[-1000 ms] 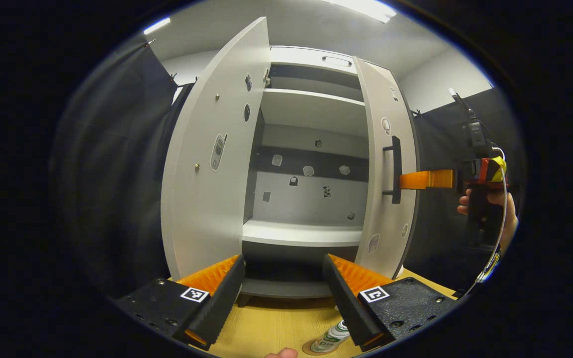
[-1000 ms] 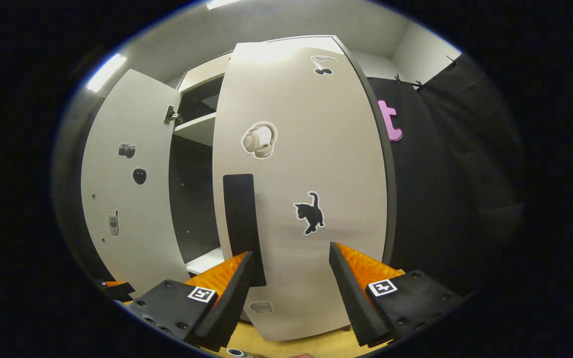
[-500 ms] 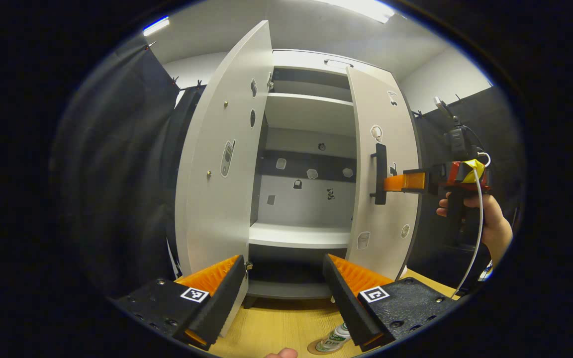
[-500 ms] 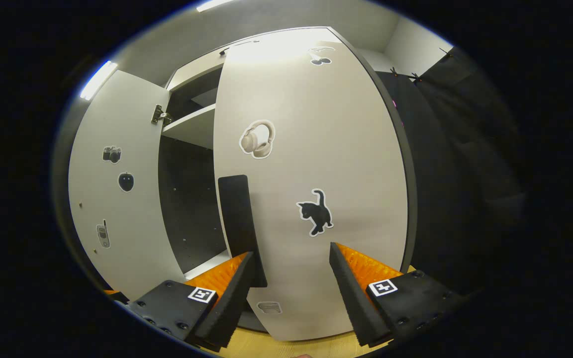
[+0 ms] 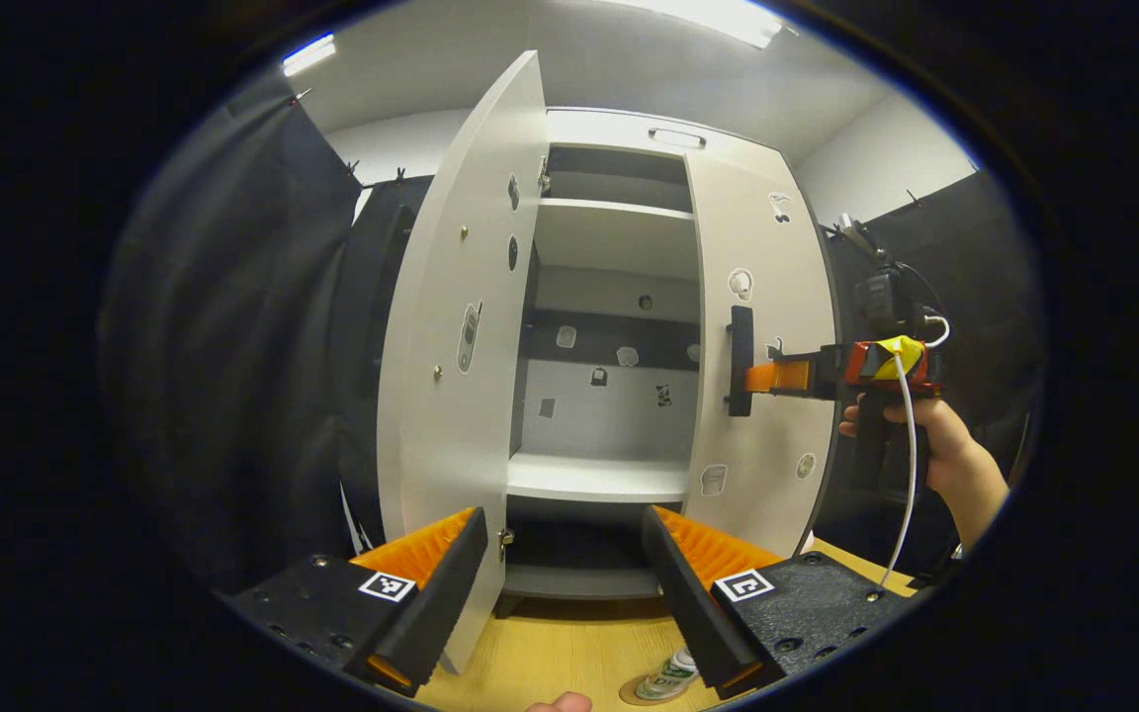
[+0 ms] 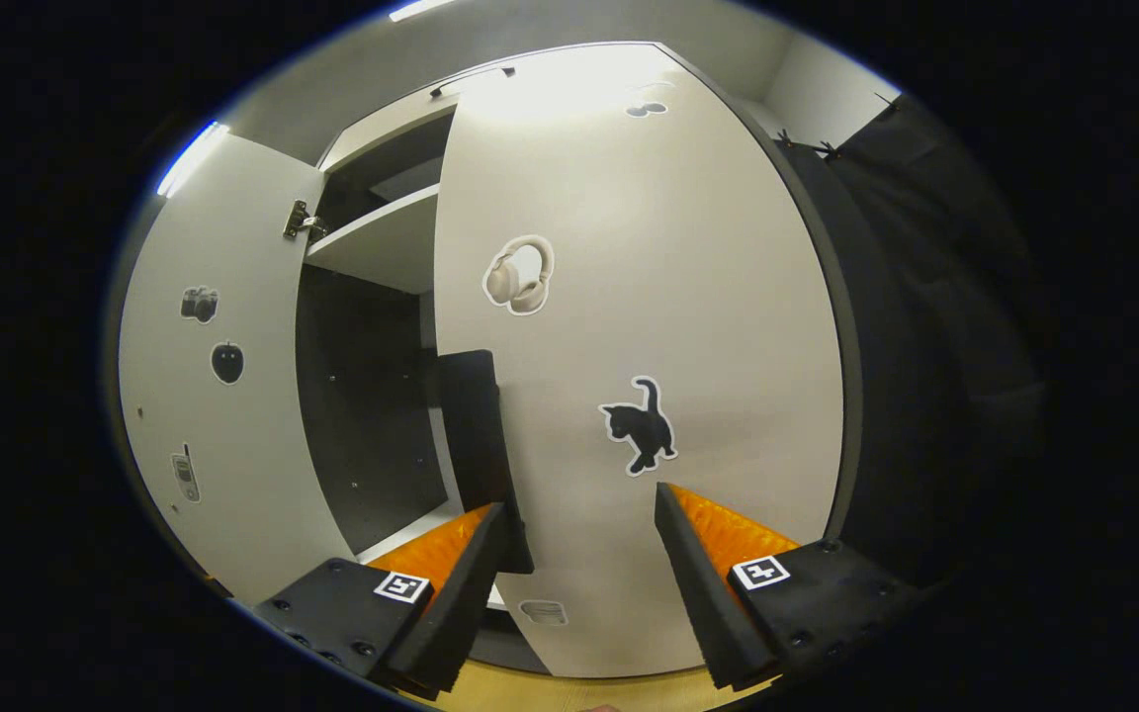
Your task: Grasp the bottle in the cabinet with the left hand and place it on the coaster, then close the right door with the right hand and the left door with the left hand.
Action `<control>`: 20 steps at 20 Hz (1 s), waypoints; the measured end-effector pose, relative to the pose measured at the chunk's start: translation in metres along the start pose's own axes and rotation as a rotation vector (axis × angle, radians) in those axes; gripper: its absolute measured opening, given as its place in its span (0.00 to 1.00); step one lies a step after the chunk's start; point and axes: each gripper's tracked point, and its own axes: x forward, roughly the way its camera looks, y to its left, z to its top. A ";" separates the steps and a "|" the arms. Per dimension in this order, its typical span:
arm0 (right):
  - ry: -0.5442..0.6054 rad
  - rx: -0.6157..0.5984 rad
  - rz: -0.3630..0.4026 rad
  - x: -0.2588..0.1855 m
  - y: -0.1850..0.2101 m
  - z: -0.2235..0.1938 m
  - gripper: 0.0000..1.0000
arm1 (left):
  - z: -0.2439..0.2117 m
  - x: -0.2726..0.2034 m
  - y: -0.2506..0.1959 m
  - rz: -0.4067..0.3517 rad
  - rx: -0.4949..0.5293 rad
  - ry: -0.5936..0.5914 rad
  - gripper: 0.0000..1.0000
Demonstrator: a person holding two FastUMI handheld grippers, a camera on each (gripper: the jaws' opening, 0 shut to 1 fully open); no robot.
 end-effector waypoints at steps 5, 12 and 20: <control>0.003 -0.014 0.007 0.001 0.001 -0.002 0.96 | 0.010 -0.011 0.001 0.020 0.001 -0.016 0.95; -0.051 -0.094 -0.029 -0.054 -0.018 0.015 0.88 | 0.040 -0.035 0.026 0.118 0.002 -0.057 0.98; -0.079 -0.126 -0.056 -0.149 -0.038 0.029 0.96 | 0.117 -0.050 0.117 0.342 0.035 -0.086 0.95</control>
